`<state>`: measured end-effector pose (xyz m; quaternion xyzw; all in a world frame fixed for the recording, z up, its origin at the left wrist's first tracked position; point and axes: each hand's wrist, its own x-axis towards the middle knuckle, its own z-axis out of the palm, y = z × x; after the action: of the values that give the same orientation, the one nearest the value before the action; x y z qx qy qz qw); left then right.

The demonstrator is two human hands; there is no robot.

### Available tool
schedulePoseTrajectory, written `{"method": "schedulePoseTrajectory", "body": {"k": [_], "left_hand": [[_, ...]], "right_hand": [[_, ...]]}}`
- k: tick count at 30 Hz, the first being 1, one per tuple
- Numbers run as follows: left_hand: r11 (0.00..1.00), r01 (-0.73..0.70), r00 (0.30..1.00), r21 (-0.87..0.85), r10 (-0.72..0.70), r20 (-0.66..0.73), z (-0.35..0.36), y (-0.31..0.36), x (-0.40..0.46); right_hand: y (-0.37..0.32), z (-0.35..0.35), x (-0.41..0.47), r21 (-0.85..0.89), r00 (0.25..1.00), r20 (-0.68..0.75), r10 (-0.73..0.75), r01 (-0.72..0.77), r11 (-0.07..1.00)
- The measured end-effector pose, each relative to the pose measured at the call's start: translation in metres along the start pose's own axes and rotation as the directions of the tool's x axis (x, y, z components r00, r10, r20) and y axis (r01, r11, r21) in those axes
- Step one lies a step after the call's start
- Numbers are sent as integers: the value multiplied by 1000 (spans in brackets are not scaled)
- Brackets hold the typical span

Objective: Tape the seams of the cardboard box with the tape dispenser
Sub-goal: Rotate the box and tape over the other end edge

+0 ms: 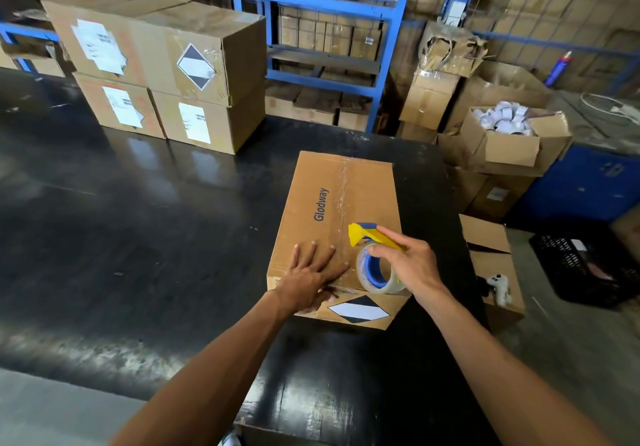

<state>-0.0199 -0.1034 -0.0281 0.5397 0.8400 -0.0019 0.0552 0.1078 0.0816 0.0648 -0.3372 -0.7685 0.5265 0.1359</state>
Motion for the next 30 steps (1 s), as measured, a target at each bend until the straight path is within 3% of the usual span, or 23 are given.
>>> {"method": "schedulePoseTrajectory", "body": {"k": [4,6,7,8,9,10,11,12,13,16,19,25,28,30], "left_hand": [[998,40,999,-55,-38,38,-9,12,4],[964,71,994,-256,-47,99,-28,13,4],[870,120,991,-479,-75,111,-39,15,3],[636,193,981,-747,-152,124,-50,18,2],[305,222,958,-926,-244,150,-61,22,1],[1,204,929,-979,-317,193,-70,23,0],[-236,186,906,-954,-333,260,-77,23,-1],[-389,190,897,-902,-304,320,-83,21,-2],[-474,200,895,-858,-268,357,-88,20,-3],[-570,222,913,-791,-165,374,-106,19,-11],[-525,219,929,-822,-146,340,-114,24,-13],[-598,223,910,-770,-156,384,-107,24,-12],[-578,250,892,-777,-174,417,-101,25,-6],[-521,230,872,-822,-265,412,-99,28,-2]], "right_hand": [[4,-7,-4,-31,999,14,-42,43,999],[7,-15,-10,-51,994,45,-100,102,993],[10,-19,-13,-62,989,66,-135,139,988],[13,-22,-17,-73,981,82,-177,183,980],[16,-26,-21,-71,969,92,-228,235,969],[17,-29,-25,-65,951,92,-295,301,951],[19,-32,-29,-63,923,78,-377,382,922],[21,-33,-33,-70,883,63,-464,468,881],[23,-34,-35,-91,836,51,-546,548,831],[30,-34,-37,-218,724,105,-681,685,695],[41,-29,-33,-396,737,198,-646,663,635],[37,-32,-41,-258,679,175,-713,730,632],[30,-31,-43,-227,676,166,-718,735,639],[26,-30,-42,-259,687,180,-704,723,640]]}}
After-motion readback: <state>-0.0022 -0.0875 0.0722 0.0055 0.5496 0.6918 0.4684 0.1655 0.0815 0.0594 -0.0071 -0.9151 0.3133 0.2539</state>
